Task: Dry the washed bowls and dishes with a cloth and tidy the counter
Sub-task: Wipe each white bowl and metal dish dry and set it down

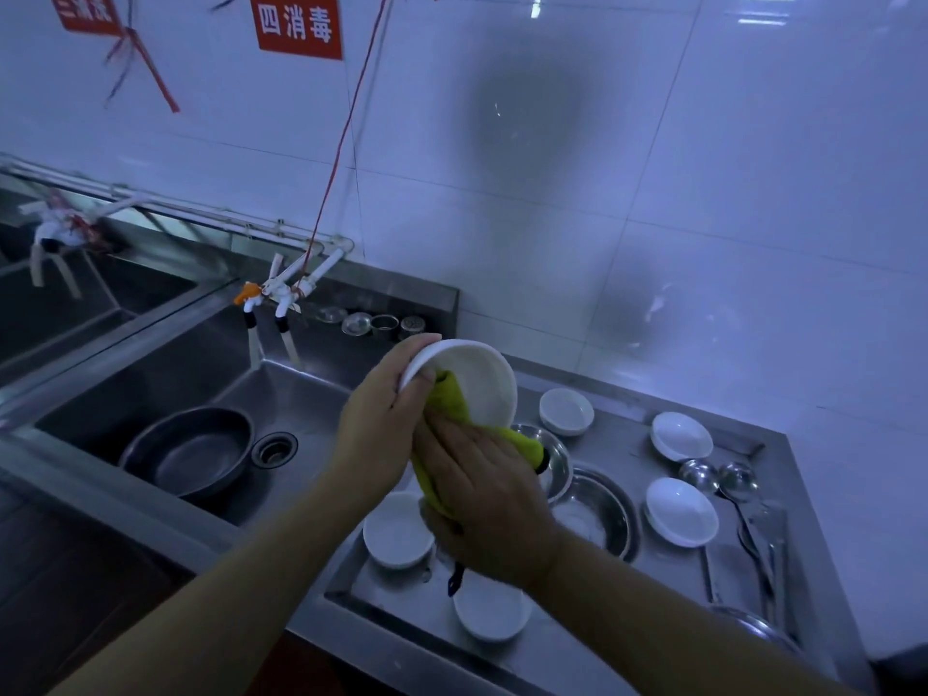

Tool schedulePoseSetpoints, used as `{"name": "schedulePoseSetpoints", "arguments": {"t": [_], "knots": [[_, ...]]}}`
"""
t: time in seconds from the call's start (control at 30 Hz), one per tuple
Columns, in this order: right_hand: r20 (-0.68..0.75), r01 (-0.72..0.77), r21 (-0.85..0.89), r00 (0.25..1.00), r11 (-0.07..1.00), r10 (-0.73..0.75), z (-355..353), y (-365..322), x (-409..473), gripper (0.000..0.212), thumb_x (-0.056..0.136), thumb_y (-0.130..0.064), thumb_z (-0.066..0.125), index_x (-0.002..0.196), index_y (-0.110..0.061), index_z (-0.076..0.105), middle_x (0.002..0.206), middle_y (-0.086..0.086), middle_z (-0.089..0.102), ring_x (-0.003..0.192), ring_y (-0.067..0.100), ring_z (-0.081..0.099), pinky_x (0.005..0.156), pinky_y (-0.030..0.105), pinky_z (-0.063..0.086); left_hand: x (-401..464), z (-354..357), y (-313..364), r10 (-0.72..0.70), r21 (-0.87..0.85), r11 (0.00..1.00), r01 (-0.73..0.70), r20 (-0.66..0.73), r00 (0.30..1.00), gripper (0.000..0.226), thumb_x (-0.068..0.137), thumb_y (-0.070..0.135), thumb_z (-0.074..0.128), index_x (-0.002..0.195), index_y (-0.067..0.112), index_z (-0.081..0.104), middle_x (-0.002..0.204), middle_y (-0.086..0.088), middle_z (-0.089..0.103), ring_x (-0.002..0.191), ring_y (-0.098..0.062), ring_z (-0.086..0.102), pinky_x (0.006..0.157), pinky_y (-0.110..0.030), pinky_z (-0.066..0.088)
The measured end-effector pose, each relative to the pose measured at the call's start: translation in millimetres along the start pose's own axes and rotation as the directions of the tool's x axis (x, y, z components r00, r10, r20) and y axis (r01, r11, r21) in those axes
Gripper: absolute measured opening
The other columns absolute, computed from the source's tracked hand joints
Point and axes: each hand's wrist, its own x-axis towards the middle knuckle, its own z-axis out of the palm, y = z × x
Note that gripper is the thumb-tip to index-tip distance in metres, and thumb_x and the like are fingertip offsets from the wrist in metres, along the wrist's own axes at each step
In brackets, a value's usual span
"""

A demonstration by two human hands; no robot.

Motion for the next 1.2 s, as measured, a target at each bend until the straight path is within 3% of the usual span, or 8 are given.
{"name": "schedulePoseSetpoints", "arguments": {"t": [0.17, 0.33, 0.47, 0.57, 0.73, 0.87, 1.0, 1.2], "knots": [[0.056, 0.416, -0.301, 0.906, 0.858, -0.420, -17.0, 63.7, 0.4, 0.017, 0.092, -0.014, 0.062, 0.106, -0.014, 0.072, 0.105, 0.012, 0.070, 0.096, 0.027, 0.066, 0.094, 0.040, 0.049, 16.4, -18.6, 6.1, -0.126, 0.079, 0.991, 0.108, 0.282, 0.951, 0.035, 0.077, 0.033, 0.046, 0.106, 0.044, 0.061, 0.095, 0.015, 0.066, 0.087, -0.005, 0.061, 0.068, -0.022, 0.049], [-0.132, 0.160, -0.322, 0.968, 0.933, -0.212, -13.6, 53.1, 12.0, 0.015, 0.092, -0.008, 0.060, 0.098, -0.012, 0.072, 0.082, 0.008, 0.067, 0.070, 0.027, 0.060, 0.071, 0.041, 0.050, 8.9, 7.5, -0.9, -0.205, -0.220, 0.952, 0.212, 0.057, 0.977, 0.036, 0.084, 0.013, 0.059, 0.109, 0.039, 0.055, 0.105, 0.001, 0.062, 0.093, -0.020, 0.061, 0.073, -0.036, 0.056], [-0.250, -0.030, -0.226, 0.968, 0.974, -0.028, 2.5, 25.2, 9.9, 0.016, 0.093, -0.012, 0.062, 0.105, -0.011, 0.071, 0.091, 0.008, 0.070, 0.071, 0.026, 0.061, 0.069, 0.039, 0.048, -2.2, 26.7, -9.5, -0.098, -0.303, 0.950, 0.070, -0.079, 0.992, 0.034, 0.088, 0.017, 0.045, 0.116, 0.035, 0.050, 0.107, 0.011, 0.059, 0.096, -0.005, 0.058, 0.076, -0.020, 0.051], [-0.215, 0.101, -0.223, 0.965, 0.970, -0.150, -4.0, 35.1, 3.7, 0.016, 0.088, -0.013, 0.069, 0.102, -0.009, 0.074, 0.091, 0.007, 0.071, 0.073, 0.024, 0.064, 0.071, 0.037, 0.051, 5.8, 14.8, -5.4, -0.015, -0.222, 0.975, 0.014, -0.002, 1.000, 0.036, 0.080, 0.019, 0.041, 0.109, 0.037, 0.054, 0.101, 0.021, 0.060, 0.091, 0.007, 0.056, 0.074, -0.009, 0.046], [0.028, 0.504, -0.260, 0.856, 0.823, -0.516, -36.3, 77.6, 7.4, 0.012, 0.090, -0.011, 0.065, 0.095, -0.011, 0.076, 0.087, 0.007, 0.072, 0.073, 0.024, 0.066, 0.077, 0.036, 0.055, 24.8, -8.2, 9.6, -0.123, -0.057, 0.986, 0.158, 0.393, 0.911, 0.039, 0.069, 0.022, 0.046, 0.100, 0.041, 0.062, 0.097, 0.006, 0.064, 0.084, -0.010, 0.060, 0.067, -0.028, 0.049], [-0.085, 0.318, -0.337, 0.927, 0.886, -0.365, -34.9, 70.6, 16.2, 0.013, 0.092, -0.009, 0.061, 0.095, -0.010, 0.074, 0.081, 0.008, 0.068, 0.066, 0.026, 0.060, 0.067, 0.037, 0.050, 22.0, 4.9, 11.5, -0.149, -0.226, 0.956, 0.188, 0.177, 0.973, 0.041, 0.070, 0.021, 0.058, 0.108, 0.036, 0.058, 0.104, -0.001, 0.063, 0.090, -0.018, 0.061, 0.067, -0.029, 0.052], [-0.260, 0.003, -0.306, 0.962, 0.952, -0.087, -17.1, 40.4, 21.1, 0.018, 0.093, -0.014, 0.061, 0.108, -0.009, 0.070, 0.089, 0.009, 0.069, 0.071, 0.027, 0.061, 0.068, 0.040, 0.047, 6.4, 34.9, 6.2, -0.037, -0.351, 0.936, 0.005, -0.085, 0.996, 0.037, 0.086, 0.008, 0.049, 0.111, 0.036, 0.051, 0.102, 0.010, 0.059, 0.086, 0.001, 0.060, 0.067, -0.015, 0.050], [-0.079, 0.360, -0.311, 0.913, 0.880, -0.401, -39.4, 64.4, 9.9, 0.013, 0.089, -0.011, 0.067, 0.099, -0.010, 0.075, 0.089, 0.007, 0.072, 0.074, 0.023, 0.066, 0.074, 0.036, 0.053, 21.2, 7.1, 13.2, 0.056, -0.124, 0.992, -0.034, 0.176, 0.983, 0.043, 0.072, 0.015, 0.042, 0.111, 0.026, 0.057, 0.101, 0.007, 0.061, 0.090, -0.006, 0.057, 0.075, -0.023, 0.048]]}}
